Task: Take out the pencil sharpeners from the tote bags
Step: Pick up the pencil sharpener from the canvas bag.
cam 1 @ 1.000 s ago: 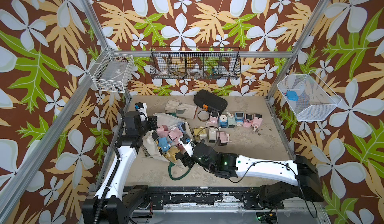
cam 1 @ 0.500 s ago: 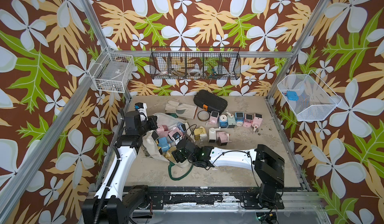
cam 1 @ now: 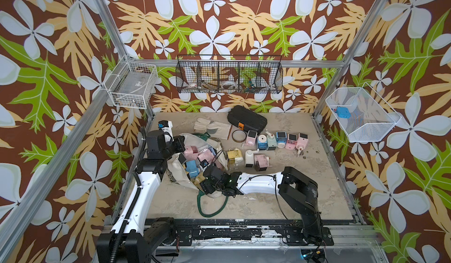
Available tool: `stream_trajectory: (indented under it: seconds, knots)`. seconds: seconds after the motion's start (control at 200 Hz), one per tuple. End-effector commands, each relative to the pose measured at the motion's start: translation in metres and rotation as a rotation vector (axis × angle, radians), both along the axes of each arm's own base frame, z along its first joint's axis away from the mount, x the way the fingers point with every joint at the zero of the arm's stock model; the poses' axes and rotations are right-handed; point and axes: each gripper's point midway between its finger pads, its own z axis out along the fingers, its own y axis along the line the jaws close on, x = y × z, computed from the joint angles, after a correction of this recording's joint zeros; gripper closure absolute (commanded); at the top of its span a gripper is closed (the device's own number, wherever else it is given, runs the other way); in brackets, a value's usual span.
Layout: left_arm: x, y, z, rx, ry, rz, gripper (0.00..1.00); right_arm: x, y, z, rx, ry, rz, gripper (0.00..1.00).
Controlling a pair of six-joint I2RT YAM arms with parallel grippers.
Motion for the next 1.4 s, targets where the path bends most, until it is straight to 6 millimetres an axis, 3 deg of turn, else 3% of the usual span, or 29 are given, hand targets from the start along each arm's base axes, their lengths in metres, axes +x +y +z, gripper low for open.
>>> stream_trajectory:
  seconds: [0.0,0.24,0.52,1.136,1.391]
  knots:
    - [0.006,-0.004,0.023,-0.017,-0.083,-0.018,1.0,0.001,0.0,-0.008,-0.018,0.007,-0.009,0.21]
    - [0.005,-0.004,0.023,-0.017,-0.085,-0.018,1.0,0.007,0.002,-0.008,-0.029,-0.028,-0.006,0.37]
    - [0.005,-0.003,0.023,-0.016,-0.084,-0.017,1.0,0.004,0.001,0.022,0.02,-0.07,0.024,0.52]
    - [0.005,-0.003,0.024,-0.016,-0.086,-0.017,1.0,-0.017,-0.018,0.128,0.2,-0.164,0.108,0.6]
    - [0.005,-0.004,0.024,-0.016,-0.088,-0.018,1.0,-0.032,-0.049,0.19,0.304,-0.253,0.137,0.61]
